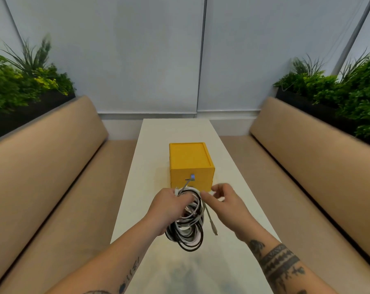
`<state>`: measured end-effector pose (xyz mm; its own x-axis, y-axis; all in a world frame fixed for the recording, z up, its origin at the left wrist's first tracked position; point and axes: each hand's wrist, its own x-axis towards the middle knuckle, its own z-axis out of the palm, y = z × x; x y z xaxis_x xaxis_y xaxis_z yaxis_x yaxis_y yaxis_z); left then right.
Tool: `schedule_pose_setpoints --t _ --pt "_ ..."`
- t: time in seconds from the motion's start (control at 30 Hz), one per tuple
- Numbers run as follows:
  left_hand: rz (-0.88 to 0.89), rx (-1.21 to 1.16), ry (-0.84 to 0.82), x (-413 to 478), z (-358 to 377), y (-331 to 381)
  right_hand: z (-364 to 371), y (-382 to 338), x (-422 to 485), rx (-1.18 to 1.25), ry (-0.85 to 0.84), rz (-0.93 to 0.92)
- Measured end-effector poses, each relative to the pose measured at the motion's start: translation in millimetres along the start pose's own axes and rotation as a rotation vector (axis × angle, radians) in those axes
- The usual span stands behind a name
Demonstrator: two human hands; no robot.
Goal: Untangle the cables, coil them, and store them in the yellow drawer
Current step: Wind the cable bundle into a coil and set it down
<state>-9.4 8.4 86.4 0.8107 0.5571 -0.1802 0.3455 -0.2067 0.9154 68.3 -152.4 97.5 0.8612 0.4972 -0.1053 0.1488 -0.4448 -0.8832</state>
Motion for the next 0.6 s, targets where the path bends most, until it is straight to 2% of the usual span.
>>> schedule_pose_setpoints --t 0.1,0.2,0.3,0.47,0.6 --pt "0.135 0.202 0.110 3 3 -2 3 1 -5 0.088 -0.168 0.379" --pt "0.277 0.271 0.143 -4 10 0 11 0 -8 0.470 -0.371 0.570" --pt "0.432 0.357 0.067 -10 21 -2 13 -1 -4 0.756 -0.476 0.593" --pt "0.698 0.530 -0.099 -7 27 -21 5 11 3 0.761 -0.486 0.550" --pt "0.786 0.647 -0.097 -4 33 -30 10 18 -1 0.869 -0.480 0.454"
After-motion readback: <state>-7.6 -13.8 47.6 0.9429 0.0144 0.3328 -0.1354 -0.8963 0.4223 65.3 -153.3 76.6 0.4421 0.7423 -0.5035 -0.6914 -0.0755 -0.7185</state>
